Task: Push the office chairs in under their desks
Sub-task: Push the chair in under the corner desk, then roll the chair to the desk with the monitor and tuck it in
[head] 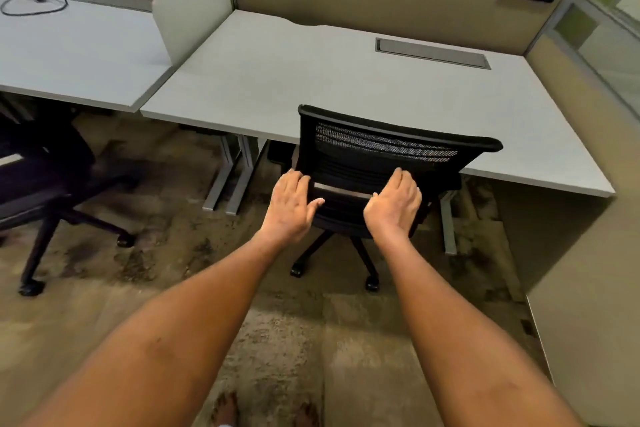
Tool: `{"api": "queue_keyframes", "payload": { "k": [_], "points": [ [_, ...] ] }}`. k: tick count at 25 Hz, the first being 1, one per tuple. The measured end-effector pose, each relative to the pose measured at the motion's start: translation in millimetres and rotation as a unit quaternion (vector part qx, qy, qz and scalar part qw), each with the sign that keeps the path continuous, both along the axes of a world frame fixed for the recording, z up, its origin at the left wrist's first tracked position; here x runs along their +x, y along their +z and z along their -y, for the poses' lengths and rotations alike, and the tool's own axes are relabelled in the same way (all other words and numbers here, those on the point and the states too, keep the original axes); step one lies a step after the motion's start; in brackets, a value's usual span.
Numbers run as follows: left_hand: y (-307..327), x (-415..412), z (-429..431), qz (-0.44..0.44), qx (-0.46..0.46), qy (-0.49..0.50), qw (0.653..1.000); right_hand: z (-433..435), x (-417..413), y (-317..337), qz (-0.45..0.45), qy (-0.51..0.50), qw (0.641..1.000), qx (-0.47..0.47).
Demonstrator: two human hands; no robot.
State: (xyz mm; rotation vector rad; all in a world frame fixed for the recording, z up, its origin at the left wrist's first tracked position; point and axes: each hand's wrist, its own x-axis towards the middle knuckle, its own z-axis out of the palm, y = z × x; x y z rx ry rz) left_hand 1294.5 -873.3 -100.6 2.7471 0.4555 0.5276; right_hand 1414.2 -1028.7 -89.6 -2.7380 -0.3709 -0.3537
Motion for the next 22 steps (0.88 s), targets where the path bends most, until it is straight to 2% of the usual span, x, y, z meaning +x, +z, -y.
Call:
{"api": "queue_keyframes", "payload": {
  "k": [4, 9, 17, 22],
  "points": [
    [-33, -74, -10, -0.04, -0.022, 0.039, 0.998, -11, -54, -12, -0.033, 0.065, 0.996, -0.056],
    [-43, -168, -48, -0.041, -0.055, 0.096, 0.993, -59, -136, -15, -0.066, 0.122, 0.984, -0.114],
    [-31, -365, -144, -0.027, -0.081, 0.178, 0.98, -167, -307, -22, -0.087, 0.167, 0.978, -0.092],
    [-21, -488, -211, -0.033, -0.081, 0.233, 0.969, -241, -422, -27, -0.09, 0.237, 0.962, -0.098]
  ]
}}
